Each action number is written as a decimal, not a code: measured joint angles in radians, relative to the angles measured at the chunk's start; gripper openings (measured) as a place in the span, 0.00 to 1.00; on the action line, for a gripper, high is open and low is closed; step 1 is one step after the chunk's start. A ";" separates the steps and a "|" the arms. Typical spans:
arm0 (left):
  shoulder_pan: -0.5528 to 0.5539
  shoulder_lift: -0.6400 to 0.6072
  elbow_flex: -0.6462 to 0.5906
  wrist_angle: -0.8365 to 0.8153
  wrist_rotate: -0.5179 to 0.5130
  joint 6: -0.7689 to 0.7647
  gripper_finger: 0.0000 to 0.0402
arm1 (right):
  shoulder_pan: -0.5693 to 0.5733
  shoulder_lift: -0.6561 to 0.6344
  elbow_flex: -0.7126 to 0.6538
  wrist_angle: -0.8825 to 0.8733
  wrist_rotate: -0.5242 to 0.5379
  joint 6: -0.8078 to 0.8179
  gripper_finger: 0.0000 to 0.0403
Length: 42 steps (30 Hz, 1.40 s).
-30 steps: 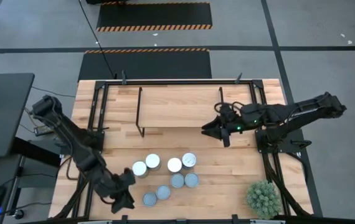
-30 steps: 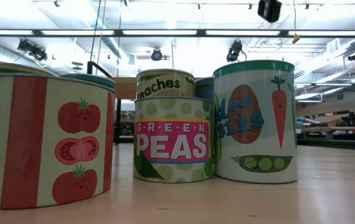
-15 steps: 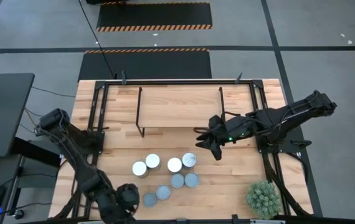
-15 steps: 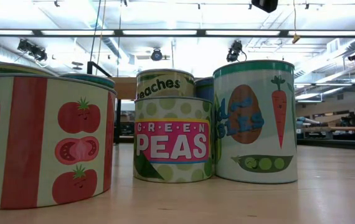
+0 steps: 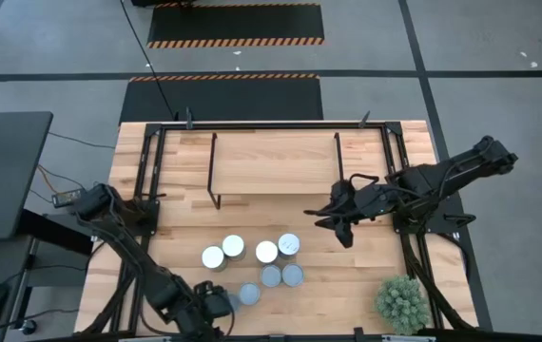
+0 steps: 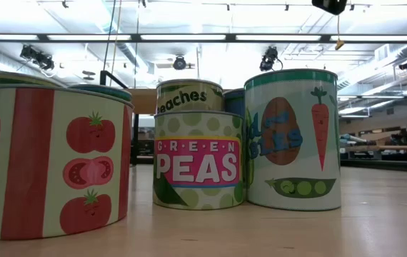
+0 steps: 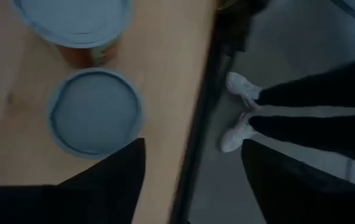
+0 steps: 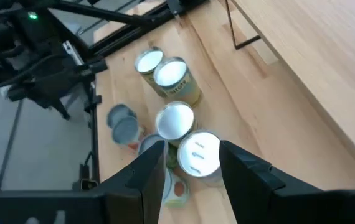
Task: Pick and place cans onto a shelf
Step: Put the canned tuna on the shelf
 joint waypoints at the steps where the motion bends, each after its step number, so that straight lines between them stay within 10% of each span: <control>1: 0.006 0.005 0.000 -0.002 -0.002 -0.006 0.71 | 0.005 -0.007 0.000 -0.023 0.003 -0.005 0.39; 20: 0.081 0.005 0.000 -0.066 -0.015 -0.025 0.65 | 0.030 -0.064 -0.002 -0.147 0.140 -0.166 0.39; 42: 0.106 0.061 0.000 -0.100 0.006 0.155 0.99 | -0.033 -0.064 -0.002 -0.142 0.143 -0.168 0.39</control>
